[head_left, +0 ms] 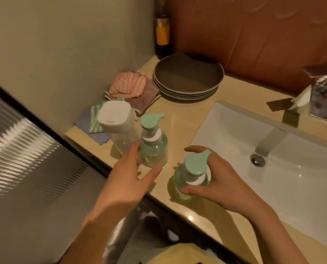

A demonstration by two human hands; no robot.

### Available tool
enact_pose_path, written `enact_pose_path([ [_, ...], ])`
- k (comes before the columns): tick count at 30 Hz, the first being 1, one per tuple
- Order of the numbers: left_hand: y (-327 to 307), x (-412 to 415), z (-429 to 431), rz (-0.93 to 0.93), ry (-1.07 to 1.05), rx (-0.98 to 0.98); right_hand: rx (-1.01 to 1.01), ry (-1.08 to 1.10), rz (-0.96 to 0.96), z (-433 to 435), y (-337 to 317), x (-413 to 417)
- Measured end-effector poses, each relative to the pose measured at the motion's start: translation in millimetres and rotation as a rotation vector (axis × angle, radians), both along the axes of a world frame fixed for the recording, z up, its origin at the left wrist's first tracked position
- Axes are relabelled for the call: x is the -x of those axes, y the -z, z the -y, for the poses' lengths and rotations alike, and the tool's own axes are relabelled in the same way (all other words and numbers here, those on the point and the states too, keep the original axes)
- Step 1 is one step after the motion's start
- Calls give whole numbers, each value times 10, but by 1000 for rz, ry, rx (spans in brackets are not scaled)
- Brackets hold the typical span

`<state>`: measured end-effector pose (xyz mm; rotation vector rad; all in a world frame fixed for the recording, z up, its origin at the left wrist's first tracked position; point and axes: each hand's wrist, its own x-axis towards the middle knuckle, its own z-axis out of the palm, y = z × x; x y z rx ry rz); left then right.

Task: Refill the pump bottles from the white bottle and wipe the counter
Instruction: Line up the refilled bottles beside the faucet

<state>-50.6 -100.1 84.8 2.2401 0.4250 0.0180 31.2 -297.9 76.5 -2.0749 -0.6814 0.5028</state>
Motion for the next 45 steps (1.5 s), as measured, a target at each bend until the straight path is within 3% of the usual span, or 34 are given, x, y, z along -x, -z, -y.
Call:
enact_pose_path([
  [11,372,-250,-137,115,109,231,-82,445,-86,-285,179,326],
  [19,418,-632,-15,193,-55,321,-28,469,-25,-253,161,311],
  [27,485,-812,28,236,-90,334,-70,517,20,-248,202,116],
  [35,459,-1230,232,202,-5,335,-70,603,42,-107,183,-396],
  [45,261,-2323,734,241,189,329,-113,897,292,286,62,-1509],
])
